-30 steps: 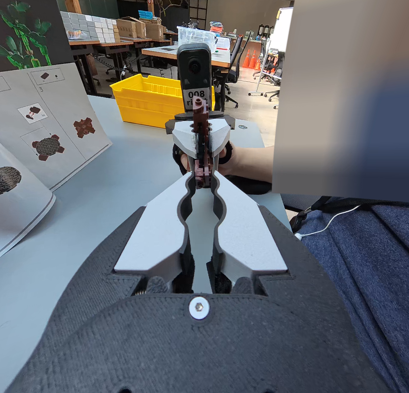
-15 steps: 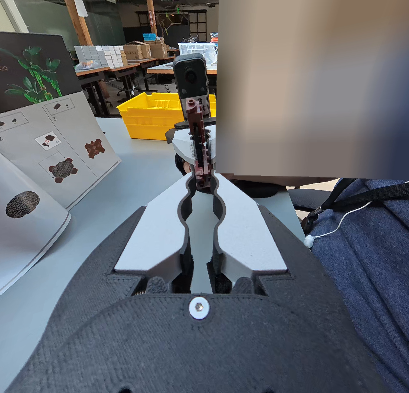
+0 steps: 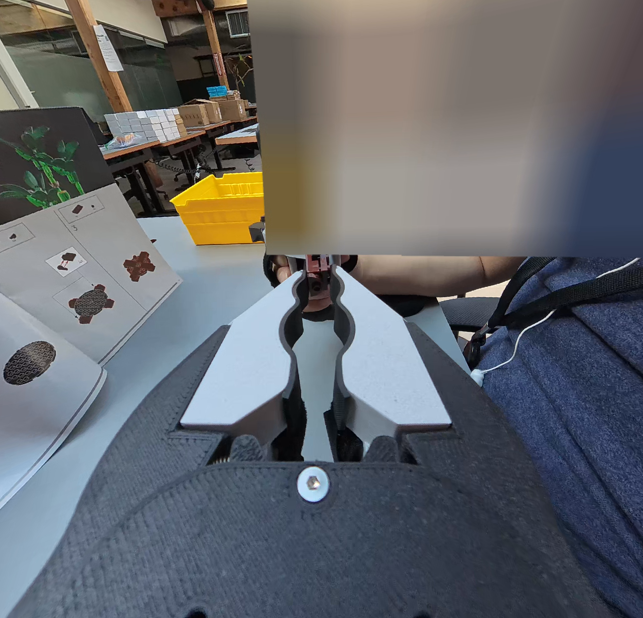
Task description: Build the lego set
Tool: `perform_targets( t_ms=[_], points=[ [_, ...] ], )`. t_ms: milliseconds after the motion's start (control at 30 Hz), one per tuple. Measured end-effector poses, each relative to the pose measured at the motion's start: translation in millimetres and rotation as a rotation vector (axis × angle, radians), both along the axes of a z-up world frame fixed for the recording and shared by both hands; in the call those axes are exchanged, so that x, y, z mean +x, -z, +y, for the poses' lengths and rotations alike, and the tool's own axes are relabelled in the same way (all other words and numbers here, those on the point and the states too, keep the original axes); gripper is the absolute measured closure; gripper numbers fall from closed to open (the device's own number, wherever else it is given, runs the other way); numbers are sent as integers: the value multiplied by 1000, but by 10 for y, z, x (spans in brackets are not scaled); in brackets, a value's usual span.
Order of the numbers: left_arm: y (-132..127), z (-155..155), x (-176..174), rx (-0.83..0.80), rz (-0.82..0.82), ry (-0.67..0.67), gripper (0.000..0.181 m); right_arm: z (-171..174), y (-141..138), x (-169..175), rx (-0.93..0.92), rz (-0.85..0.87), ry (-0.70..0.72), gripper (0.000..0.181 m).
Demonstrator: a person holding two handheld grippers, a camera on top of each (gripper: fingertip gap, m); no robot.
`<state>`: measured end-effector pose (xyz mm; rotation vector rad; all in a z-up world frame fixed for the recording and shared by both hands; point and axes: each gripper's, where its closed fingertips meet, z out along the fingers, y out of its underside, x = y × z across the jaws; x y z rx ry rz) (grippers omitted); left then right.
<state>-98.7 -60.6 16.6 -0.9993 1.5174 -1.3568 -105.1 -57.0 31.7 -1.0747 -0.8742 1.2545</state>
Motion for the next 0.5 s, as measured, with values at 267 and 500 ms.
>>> perform_targets(
  t_ms=[267,500],
  points=[
    [-68,38,-29,-27,-54,-16,165,55,8,51,26,-19,60,174],
    [-98,27,-43,19,-97,-33,171,4,14,1,117,-47,83,173]
  ],
)
